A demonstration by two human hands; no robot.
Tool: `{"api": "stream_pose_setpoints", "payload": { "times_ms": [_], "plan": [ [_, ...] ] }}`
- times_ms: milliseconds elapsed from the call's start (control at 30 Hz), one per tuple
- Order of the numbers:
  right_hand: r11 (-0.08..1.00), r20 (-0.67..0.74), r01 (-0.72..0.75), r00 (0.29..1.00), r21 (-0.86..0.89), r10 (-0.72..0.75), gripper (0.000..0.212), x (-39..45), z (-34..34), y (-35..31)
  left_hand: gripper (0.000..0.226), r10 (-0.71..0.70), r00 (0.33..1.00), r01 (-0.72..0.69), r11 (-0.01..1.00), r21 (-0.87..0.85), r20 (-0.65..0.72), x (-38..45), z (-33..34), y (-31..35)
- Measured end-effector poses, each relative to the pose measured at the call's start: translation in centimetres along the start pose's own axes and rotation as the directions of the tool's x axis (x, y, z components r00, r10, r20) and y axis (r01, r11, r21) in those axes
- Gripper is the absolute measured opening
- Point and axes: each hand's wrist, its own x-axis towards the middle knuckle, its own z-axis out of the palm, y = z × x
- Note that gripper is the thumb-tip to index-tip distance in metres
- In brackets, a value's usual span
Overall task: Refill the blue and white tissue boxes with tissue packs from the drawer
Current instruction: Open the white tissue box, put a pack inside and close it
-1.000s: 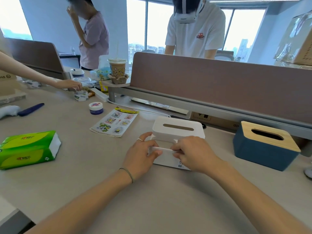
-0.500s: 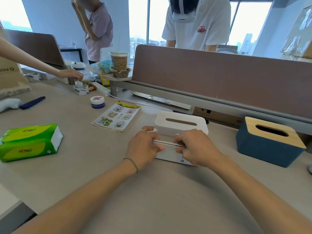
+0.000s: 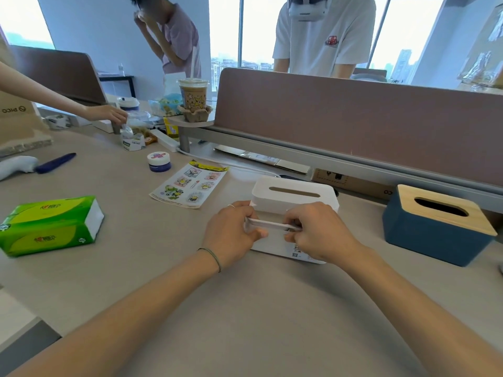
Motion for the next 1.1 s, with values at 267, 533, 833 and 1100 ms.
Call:
{"api": "stream_pose_setpoints", "payload": {
  "times_ms": [267,533,833,1100],
  "plan": [
    [0.991,-0.04,0.117,0.992,-0.063,-0.12,0.014,-0.4,-0.7,0.2,0.016,0.069,0.996,-0.072,0.996,-0.055,-0.058,0.1,-0.7,0.0],
    [0.984,-0.158,0.167,0.972,-0.059,-0.175,0.022,0.3,-2.2,-1.0,0.016,0.091,0.976,-0.113,0.988,-0.105,-0.197,0.7,-2.6,0.3],
    [0.957,-0.182,0.283,0.94,-0.059,-0.289,0.036,6.0,-1.0,-6.0,0.017,-0.054,0.953,0.03,0.996,-0.083,-0.3,1.0,-7.4,-4.3],
    [0.934,-0.04,0.346,0.936,-0.088,-0.35,0.036,12.2,2.7,-10.6,0.014,-0.139,0.947,0.164,0.984,0.067,-0.29,1.4,-10.6,-11.7]
  ]
}}
